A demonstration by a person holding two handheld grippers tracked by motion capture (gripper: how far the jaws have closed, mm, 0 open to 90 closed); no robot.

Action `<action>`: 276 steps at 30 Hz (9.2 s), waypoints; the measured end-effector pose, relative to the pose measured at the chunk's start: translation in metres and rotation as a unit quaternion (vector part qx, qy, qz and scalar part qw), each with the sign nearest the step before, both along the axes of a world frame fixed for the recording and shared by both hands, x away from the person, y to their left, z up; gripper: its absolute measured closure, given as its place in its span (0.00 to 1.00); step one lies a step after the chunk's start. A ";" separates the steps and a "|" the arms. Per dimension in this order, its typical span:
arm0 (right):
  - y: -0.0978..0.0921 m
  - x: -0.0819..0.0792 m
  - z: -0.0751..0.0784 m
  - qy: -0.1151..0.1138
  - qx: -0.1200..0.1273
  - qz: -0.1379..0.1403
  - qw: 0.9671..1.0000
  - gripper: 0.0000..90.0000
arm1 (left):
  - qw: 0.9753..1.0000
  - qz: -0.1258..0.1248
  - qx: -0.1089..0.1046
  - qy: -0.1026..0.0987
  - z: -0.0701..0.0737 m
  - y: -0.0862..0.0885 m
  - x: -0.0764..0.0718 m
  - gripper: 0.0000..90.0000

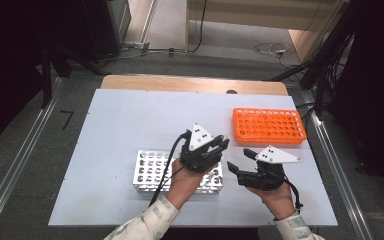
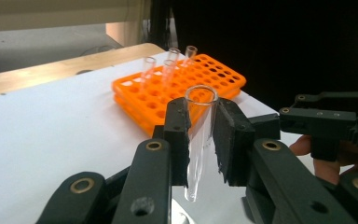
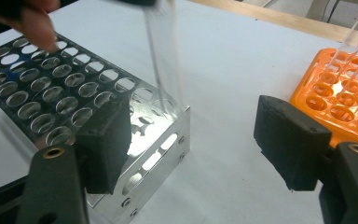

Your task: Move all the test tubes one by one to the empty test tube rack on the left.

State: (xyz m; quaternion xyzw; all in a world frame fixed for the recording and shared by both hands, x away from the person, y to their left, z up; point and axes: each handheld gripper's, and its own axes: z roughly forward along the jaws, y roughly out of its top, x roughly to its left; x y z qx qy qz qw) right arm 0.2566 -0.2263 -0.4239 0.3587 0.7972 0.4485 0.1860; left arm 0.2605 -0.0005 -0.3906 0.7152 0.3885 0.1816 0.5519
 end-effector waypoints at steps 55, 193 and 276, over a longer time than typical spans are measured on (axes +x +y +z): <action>-0.008 0.008 -0.009 0.011 -0.013 -0.030 0.999 0.28 | 0.982 0.168 0.083 0.016 -0.044 0.163 -0.037 0.83; -0.082 0.063 0.026 -0.020 0.027 -0.153 0.988 0.81 | 0.981 0.192 0.022 0.001 -0.040 0.155 -0.047 0.25; 0.107 -0.009 0.015 0.005 -0.001 0.144 0.990 0.76 | 0.997 0.019 0.040 -0.059 -0.008 0.063 -0.056 0.83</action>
